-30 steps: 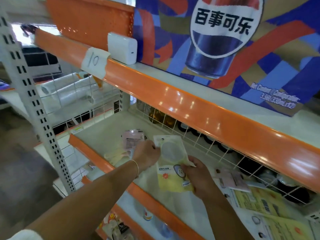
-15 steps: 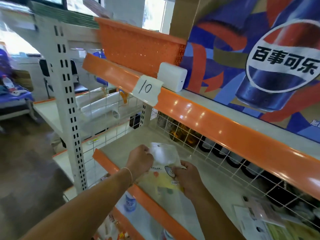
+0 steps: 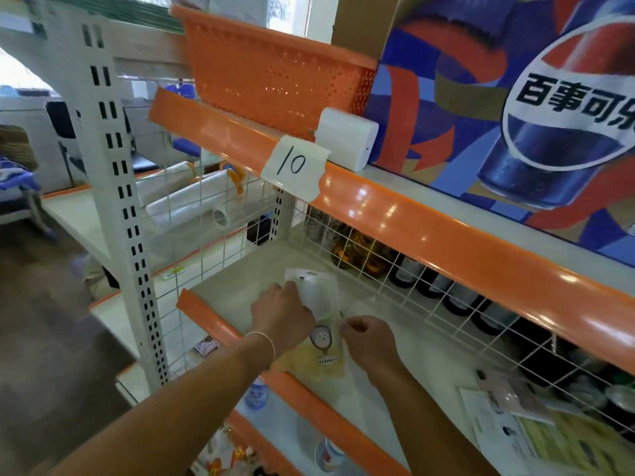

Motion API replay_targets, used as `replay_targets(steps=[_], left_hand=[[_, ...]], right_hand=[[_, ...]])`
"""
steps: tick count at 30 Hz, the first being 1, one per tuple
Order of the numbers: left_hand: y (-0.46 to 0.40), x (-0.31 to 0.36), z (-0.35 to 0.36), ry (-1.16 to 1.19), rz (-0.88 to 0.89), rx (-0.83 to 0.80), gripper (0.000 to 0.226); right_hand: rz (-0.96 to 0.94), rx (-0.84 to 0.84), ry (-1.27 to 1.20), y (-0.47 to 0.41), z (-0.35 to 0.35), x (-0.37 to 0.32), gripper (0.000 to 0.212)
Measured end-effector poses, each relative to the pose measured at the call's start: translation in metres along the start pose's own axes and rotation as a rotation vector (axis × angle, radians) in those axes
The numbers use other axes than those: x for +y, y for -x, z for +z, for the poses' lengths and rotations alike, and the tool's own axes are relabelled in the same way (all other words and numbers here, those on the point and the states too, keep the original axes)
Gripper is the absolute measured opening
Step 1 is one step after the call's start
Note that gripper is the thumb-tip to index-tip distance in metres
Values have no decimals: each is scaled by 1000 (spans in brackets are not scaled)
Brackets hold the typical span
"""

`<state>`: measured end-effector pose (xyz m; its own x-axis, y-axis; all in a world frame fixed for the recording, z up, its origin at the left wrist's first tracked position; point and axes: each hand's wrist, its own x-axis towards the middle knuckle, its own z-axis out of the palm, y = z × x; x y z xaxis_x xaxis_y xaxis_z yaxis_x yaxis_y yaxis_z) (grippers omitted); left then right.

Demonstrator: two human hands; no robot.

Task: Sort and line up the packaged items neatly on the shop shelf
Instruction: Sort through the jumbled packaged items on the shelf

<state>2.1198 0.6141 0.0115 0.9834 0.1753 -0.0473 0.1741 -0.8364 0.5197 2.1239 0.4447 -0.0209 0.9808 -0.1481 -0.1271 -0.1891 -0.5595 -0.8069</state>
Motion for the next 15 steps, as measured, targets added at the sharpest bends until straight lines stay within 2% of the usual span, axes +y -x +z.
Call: replay_targets(steps=[6, 8, 15], left_hand=[[7, 41, 22, 8, 194, 24, 31], [10, 57, 35, 47, 262, 6, 37], [30, 119, 88, 116, 418, -124, 39]], right_hand=[[39, 33, -67, 14, -29, 22, 10], [55, 60, -64, 19, -47, 35, 5], [164, 179, 25, 40, -127, 84, 21]])
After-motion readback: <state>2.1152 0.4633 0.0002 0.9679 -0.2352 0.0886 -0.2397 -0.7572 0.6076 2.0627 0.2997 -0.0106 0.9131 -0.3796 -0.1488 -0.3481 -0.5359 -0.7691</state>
